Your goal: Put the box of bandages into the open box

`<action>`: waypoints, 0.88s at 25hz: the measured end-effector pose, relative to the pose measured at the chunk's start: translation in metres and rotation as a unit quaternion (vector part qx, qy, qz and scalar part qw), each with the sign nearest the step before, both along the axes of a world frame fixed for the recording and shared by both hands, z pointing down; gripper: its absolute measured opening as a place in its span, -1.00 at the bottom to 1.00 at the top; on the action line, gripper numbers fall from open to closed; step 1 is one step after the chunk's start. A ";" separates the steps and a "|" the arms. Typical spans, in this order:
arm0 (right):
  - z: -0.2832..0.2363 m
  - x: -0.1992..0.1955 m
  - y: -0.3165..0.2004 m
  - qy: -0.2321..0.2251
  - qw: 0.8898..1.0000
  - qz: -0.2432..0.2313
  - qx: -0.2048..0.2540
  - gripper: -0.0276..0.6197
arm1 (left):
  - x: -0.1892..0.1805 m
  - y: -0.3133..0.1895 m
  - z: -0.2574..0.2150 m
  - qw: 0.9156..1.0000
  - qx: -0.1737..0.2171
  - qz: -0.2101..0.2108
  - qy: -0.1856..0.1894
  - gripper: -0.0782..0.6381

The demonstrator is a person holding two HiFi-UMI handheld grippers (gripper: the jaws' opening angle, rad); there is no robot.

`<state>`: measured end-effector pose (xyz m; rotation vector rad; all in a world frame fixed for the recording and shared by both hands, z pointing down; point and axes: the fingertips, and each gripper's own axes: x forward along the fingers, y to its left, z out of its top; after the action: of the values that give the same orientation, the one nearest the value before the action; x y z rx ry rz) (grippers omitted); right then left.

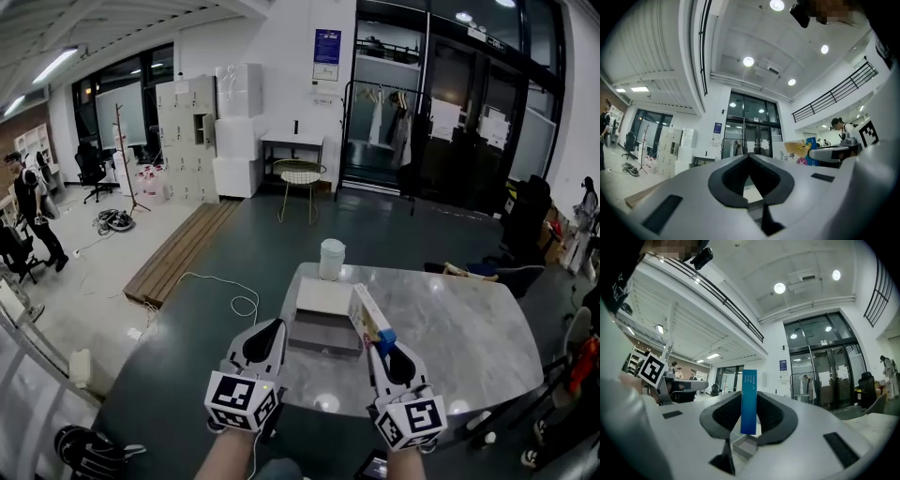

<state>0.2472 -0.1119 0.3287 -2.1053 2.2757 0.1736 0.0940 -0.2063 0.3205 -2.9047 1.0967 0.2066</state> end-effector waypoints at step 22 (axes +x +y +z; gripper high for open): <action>0.015 0.016 -0.162 -0.015 0.999 0.007 -0.040 -0.59 | -0.012 -0.173 0.023 0.998 -0.049 -0.034 0.021 -0.75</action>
<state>0.2634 -0.2736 0.3442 -2.1474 2.2883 0.0523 0.0816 -0.3789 0.3434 -2.9554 1.2437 0.2173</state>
